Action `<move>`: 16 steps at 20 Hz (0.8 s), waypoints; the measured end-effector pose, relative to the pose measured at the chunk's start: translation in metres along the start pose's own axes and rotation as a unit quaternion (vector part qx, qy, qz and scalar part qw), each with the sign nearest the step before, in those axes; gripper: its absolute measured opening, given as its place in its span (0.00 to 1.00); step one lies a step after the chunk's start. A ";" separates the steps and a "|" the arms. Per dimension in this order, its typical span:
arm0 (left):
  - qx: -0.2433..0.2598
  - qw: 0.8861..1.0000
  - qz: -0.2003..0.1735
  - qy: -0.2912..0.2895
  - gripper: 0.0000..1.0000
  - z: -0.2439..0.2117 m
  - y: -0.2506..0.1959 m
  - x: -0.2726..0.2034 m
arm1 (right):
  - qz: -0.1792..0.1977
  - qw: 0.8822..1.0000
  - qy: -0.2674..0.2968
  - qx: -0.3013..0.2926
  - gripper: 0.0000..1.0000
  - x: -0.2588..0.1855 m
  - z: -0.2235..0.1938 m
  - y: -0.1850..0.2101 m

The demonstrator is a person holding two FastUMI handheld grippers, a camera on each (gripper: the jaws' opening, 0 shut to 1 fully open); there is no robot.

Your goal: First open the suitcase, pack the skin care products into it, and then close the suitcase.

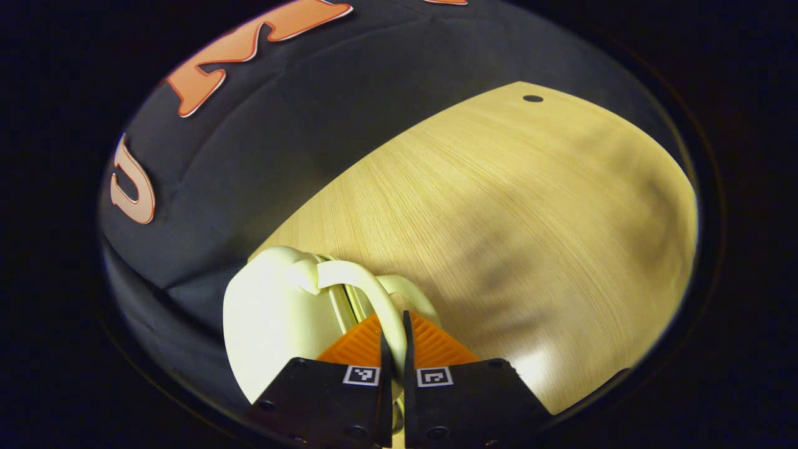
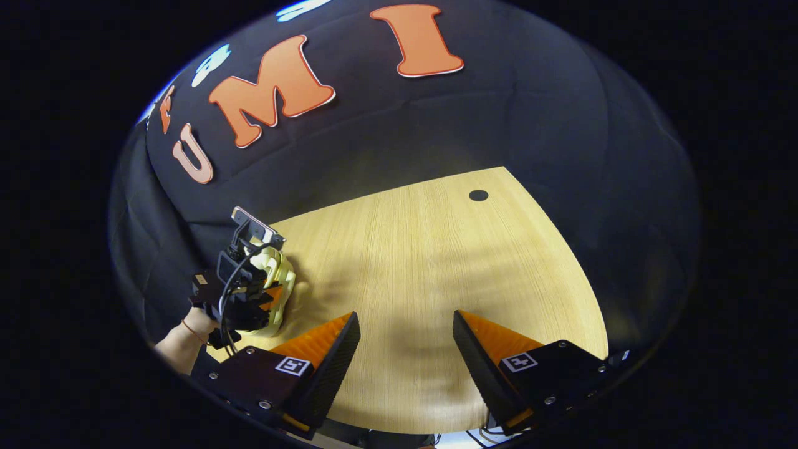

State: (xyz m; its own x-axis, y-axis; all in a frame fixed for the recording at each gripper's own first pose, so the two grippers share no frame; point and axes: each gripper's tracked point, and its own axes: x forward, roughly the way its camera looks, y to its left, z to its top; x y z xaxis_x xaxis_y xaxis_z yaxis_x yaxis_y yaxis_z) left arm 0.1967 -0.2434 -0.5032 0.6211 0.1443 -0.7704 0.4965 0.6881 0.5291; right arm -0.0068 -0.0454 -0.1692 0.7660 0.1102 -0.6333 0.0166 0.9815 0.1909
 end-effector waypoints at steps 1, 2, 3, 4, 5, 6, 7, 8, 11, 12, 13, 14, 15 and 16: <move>0.013 1.000 0.010 0.005 0.07 -0.001 -0.002 -0.003 | 0.000 1.000 0.003 -0.001 0.96 0.000 -0.003 -0.002; 0.024 1.000 0.013 0.009 0.07 -0.002 -0.004 -0.002 | 0.001 1.000 0.004 -0.001 0.96 0.000 -0.004 -0.001; 0.029 0.999 0.010 0.012 0.11 -0.004 -0.005 -0.003 | 0.003 1.000 0.004 0.000 0.96 -0.001 -0.004 0.000; 0.027 1.000 0.009 0.013 0.13 -0.004 -0.005 -0.002 | 0.006 1.000 0.003 0.001 0.96 -0.003 -0.003 0.001; 0.024 1.000 0.005 0.010 0.16 -0.005 -0.005 -0.002 | 0.008 1.000 0.002 0.001 0.96 -0.002 -0.003 0.003; 0.021 1.000 -0.002 0.008 0.16 -0.004 -0.005 -0.003 | 0.010 1.000 0.001 0.000 0.96 -0.002 -0.002 0.004; 0.015 1.000 -0.007 0.006 0.17 -0.004 -0.003 -0.004 | 0.012 1.000 0.002 0.000 0.96 -0.002 -0.002 0.005; 0.006 1.000 -0.018 0.002 0.20 -0.006 -0.006 -0.007 | 0.014 1.000 0.002 -0.001 0.96 -0.001 -0.002 0.007; -0.028 0.998 -0.057 -0.021 0.38 0.003 -0.011 -0.032 | 0.021 1.000 0.004 -0.009 0.96 0.003 -0.002 0.015; -0.046 0.996 -0.074 -0.035 0.59 0.009 -0.014 -0.042 | 0.024 1.000 0.004 -0.012 0.96 0.005 -0.001 0.020; -0.066 0.993 -0.081 -0.052 0.79 0.014 -0.016 -0.042 | 0.028 0.999 0.003 -0.015 0.96 0.006 0.000 0.025; -0.083 0.991 -0.076 -0.076 1.00 0.026 -0.007 -0.059 | 0.029 0.999 -0.002 -0.020 0.96 0.007 0.005 0.030; -0.098 0.988 -0.066 -0.104 0.98 0.038 0.008 -0.075 | 0.028 0.999 -0.010 -0.028 0.96 0.007 0.010 0.035; -0.114 0.983 -0.055 -0.135 0.98 0.051 0.022 -0.091 | 0.027 0.999 -0.019 -0.039 0.96 0.006 0.015 0.041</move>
State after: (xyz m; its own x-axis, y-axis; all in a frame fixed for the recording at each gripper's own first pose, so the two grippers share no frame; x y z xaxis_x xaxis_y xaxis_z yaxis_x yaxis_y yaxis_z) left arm 0.1821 -0.2778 -0.4031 0.7247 -0.1117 -0.6799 0.4400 0.8344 0.3319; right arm 0.0086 -0.0070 -0.1539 0.7883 0.1578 -0.5948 -0.0732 0.9837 0.1639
